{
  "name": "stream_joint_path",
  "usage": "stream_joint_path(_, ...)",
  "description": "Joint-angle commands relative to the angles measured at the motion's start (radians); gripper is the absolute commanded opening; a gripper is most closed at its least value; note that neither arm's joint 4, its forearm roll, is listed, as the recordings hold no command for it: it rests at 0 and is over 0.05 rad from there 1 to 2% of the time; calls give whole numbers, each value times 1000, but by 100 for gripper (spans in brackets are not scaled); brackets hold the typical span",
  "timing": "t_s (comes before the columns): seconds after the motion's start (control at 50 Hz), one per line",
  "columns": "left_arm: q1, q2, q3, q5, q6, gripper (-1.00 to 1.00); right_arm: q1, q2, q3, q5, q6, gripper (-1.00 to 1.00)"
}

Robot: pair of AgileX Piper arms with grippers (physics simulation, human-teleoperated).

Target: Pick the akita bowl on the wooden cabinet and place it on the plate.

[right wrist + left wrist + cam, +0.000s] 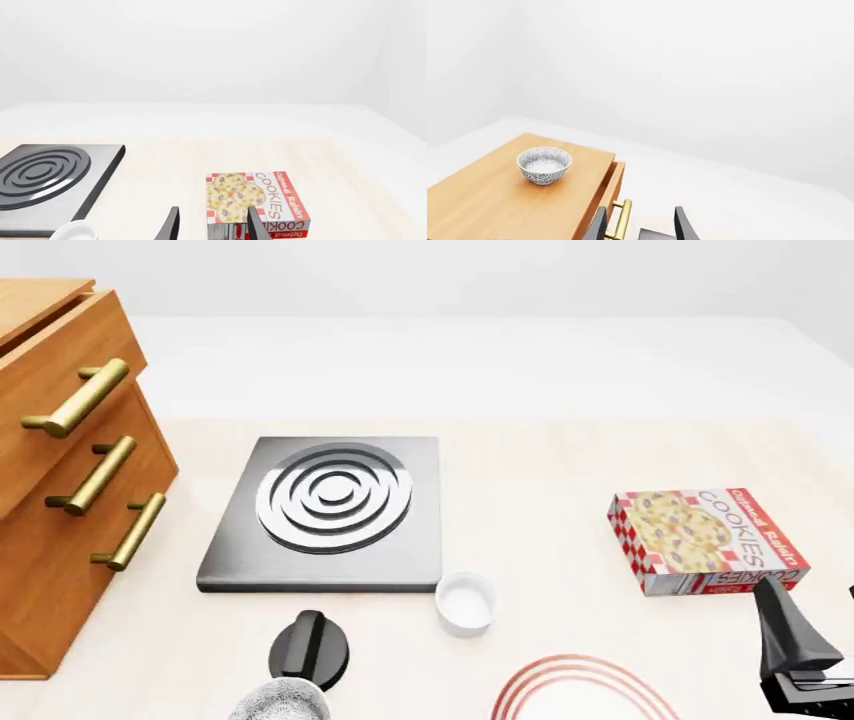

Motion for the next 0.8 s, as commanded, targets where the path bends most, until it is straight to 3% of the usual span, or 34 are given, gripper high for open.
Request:
stream_joint_path(0.02, 89, 97, -47, 0, -43, 100, 0, 0, 0, 0, 0, 100)
stream_joint_path(0.18, 135, 168, -90, 30, -93, 100, 0, 0, 0, 0, 0, 100)
stream_joint_path(0.8, 335, 345, -277, 84, -92, 100, 0, -1, 0, 1, -1, 100)
